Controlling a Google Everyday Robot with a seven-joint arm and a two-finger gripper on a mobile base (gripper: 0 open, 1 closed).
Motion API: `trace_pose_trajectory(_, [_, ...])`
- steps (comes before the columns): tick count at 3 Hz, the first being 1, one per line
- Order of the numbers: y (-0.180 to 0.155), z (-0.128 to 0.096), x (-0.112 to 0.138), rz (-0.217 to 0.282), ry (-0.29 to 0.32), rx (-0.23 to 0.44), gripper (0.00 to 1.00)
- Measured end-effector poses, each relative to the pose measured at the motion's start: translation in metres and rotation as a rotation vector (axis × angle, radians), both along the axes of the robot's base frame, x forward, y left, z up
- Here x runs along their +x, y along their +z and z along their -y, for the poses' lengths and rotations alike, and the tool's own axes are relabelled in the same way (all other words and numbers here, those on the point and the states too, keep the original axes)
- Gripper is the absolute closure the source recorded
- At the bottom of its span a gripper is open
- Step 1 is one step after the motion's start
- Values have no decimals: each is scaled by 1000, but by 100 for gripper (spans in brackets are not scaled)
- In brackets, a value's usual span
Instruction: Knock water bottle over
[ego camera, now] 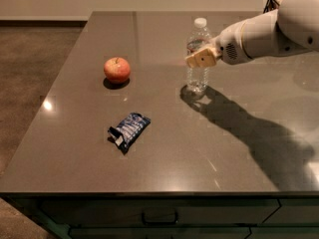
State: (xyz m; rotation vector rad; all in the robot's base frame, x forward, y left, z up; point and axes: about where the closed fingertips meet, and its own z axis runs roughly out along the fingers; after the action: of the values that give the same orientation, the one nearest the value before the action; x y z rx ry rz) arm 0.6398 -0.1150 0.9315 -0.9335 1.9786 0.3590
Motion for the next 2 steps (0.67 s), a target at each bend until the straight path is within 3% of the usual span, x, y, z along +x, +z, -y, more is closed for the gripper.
trace_pose_trajectory(1, [21,2,1,-17,13,-47,87])
trace_pose_trajectory(2, [49,11,-2,-56,14,-161,100])
